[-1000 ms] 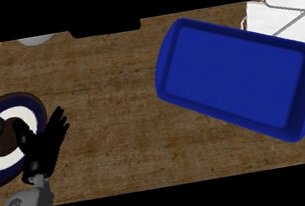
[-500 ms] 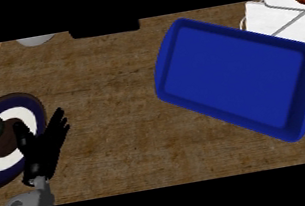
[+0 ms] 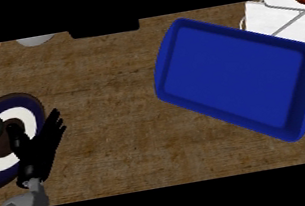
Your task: Pick the croissant from the tray and place it in the tiered shelf
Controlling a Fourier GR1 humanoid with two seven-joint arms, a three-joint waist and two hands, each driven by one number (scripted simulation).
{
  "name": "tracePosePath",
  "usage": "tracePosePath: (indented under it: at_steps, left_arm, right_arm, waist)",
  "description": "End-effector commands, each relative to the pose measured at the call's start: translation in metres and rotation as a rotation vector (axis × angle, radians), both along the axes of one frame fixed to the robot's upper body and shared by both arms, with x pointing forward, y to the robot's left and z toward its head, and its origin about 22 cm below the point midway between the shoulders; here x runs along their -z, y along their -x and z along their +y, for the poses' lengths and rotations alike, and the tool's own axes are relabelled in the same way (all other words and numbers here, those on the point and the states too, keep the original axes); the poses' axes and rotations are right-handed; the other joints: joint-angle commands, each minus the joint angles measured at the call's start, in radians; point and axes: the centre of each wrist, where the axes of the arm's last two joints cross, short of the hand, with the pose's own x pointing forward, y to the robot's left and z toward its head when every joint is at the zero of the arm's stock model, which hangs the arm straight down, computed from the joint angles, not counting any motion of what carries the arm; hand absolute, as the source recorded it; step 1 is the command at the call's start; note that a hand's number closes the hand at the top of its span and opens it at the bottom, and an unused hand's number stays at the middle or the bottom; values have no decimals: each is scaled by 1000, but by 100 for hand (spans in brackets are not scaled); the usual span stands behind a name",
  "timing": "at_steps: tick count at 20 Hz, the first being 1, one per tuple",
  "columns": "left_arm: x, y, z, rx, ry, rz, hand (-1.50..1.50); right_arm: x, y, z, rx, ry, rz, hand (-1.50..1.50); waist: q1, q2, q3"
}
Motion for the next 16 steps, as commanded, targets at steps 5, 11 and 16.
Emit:
tracePosePath:
  at_steps: [5,11,16]
  left_arm:
    - [10,3,15,-13,-9,-3,0]
    - [5,20,18,-18,0,-2,0]
    - [15,20,-11,-4,-3,12,0]
  right_arm:
    - [-15,57,-68,216,-122,-102,-150]
    - [-13,109,-116,194,-152,-115,-150]
    - [-9,145,-143,159,-150,-113,-150]
  waist:
    - [-17,-1,0]
    - [-11,-5,1]
    - [-16,-5,1]
